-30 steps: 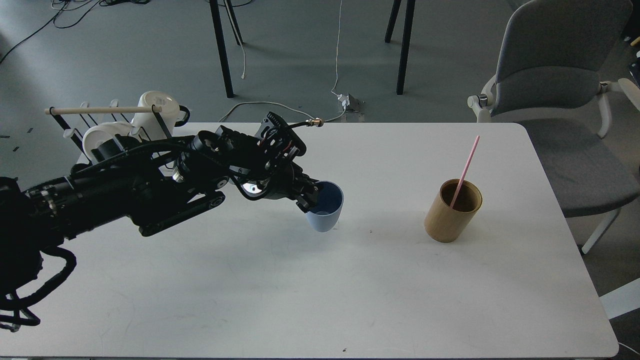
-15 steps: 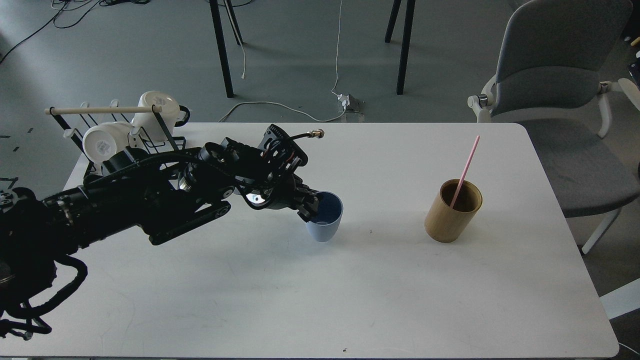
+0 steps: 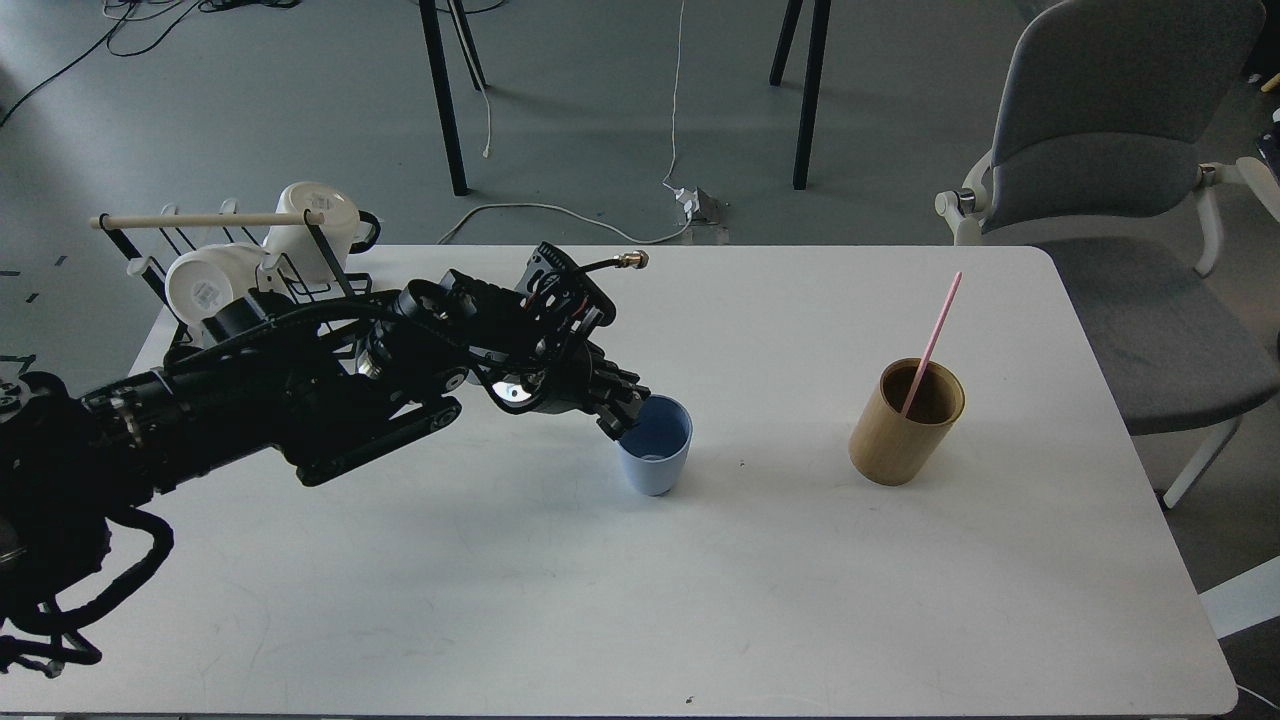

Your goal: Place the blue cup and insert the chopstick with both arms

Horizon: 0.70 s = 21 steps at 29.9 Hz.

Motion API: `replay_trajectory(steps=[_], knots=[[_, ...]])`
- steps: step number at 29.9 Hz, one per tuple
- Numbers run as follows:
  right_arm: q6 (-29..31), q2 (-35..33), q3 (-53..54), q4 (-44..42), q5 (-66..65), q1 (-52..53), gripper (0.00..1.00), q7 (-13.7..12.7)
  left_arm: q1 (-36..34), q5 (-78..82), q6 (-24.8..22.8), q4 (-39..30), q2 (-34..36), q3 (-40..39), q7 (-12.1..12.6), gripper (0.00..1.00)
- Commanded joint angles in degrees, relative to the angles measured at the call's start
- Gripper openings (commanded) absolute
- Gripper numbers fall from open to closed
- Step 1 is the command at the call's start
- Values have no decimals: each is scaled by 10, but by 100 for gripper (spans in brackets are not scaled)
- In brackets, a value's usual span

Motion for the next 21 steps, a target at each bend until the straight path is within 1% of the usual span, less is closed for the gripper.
replay_trajectory(steps=[1, 2, 3, 4, 6, 9, 11, 13, 16, 18, 21], knots=[[0, -3, 0, 1, 0, -1, 99, -1, -1, -39, 0, -1, 8, -49, -3, 60], [0, -6, -1, 2, 0, -1, 99, -3, 0, -63, 0, 0, 10, -75, -3, 78], [0, -11, -6, 3, -2, -1, 99, -4, 1, -86, 0, 1, 11, -99, -2, 91], [0, -16, -10, 5, -7, -2, 99, -6, 5, -116, 0, 2, 12, -127, -2, 98], [0, -26, -26, 8, -11, -4, 99, -10, 9, -179, 0, 8, 15, -172, -3, 99], [0, -48, -67, 18, -21, -4, 99, -12, 11, -285, 4, 29, 23, -210, -5, 99], [0, -76, -85, 46, -21, -4, 99, -12, 10, -360, 37, 51, 34, -225, -7, 99], [0, -112, -92, 81, -22, -5, 99, -12, 11, -455, 48, 65, 40, -248, -13, 99], [0, -146, -98, 119, -34, -5, 99, -12, 12, -615, 48, 90, 43, -261, -22, 99], [0, -157, -99, 139, -62, -4, 99, -12, 11, -736, 47, 114, 43, -266, -21, 99], [0, -168, -99, 177, -126, -4, 99, -12, 9, -878, 45, 148, 45, -274, -20, 99]])
